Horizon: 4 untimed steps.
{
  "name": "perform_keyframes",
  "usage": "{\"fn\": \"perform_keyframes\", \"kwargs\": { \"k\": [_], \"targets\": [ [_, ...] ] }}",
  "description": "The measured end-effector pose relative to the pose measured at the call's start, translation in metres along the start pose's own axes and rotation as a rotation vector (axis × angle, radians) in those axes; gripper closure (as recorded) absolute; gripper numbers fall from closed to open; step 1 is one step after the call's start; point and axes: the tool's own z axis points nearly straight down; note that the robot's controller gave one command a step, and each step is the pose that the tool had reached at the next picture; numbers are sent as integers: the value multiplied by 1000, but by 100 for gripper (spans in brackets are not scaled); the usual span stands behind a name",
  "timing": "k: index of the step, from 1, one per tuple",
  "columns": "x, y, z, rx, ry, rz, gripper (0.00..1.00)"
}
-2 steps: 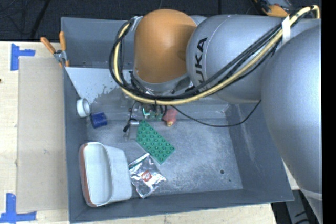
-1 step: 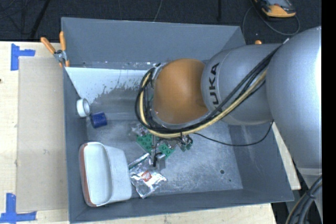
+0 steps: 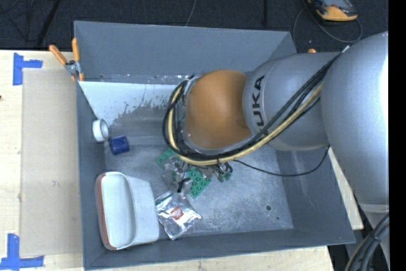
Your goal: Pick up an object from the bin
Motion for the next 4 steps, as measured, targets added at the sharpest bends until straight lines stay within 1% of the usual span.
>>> {"fn": "perform_keyframes", "kwargs": {
  "k": [1,2,3,4],
  "targets": [
    [0,0,0,0,0,1,0],
    [-7,-9,-92,4,-11,-80,0],
    [-7,-13,21,-1,2,-33,0],
    [-9,-14,15,0,-6,-30,100]
  ]
}}
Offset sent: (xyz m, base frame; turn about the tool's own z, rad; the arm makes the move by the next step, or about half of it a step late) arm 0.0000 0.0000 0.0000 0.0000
